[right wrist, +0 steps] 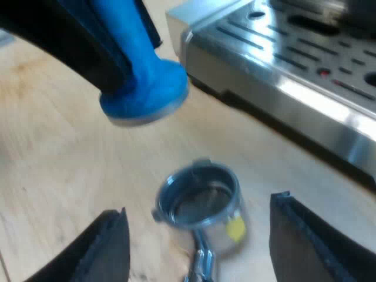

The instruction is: Grind coffee beans and then tamp

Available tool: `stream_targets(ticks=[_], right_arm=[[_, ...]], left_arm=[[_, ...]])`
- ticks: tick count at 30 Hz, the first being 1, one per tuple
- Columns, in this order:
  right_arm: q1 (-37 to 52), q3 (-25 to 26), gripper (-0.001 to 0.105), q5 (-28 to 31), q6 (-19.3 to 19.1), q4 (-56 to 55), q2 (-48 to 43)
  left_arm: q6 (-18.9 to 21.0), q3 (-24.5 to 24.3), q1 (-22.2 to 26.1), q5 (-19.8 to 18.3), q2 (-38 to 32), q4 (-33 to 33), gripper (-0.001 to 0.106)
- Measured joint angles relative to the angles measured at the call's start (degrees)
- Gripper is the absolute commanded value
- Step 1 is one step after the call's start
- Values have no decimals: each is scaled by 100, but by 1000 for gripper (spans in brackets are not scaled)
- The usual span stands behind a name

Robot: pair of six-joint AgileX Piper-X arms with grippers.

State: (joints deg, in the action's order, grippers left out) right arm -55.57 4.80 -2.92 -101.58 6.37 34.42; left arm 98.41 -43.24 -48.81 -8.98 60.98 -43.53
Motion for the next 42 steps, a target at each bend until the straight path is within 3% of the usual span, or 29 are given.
stream_targets(ticks=[6, 10, 18, 30, 34, 36, 42], right_arm=[[0, 89, 54, -513, 0, 151, 0], [0, 229, 54, -540, -174, 157, 0], [0, 293, 54, -540, -203, 157, 0], [0, 293, 54, -554, -203, 118, 0], [0, 293, 54, -554, -203, 118, 0], [0, 293, 54, -554, -203, 118, 0], [0, 293, 54, -554, -203, 118, 0]], left_arm=[[236, 8, 0, 204, -402, -167, 0], [349, 8, 150, 215, -490, -203, 0], [299, 8, 1154, 213, -490, -588, 0], [-23, 40, 2220, 213, -490, -735, 0], [-89, 160, 2380, 213, -490, -735, 0], [-154, 540, 2629, 192, -496, -652, 0], [-156, 1015, 2679, 34, -496, -272, 0]])
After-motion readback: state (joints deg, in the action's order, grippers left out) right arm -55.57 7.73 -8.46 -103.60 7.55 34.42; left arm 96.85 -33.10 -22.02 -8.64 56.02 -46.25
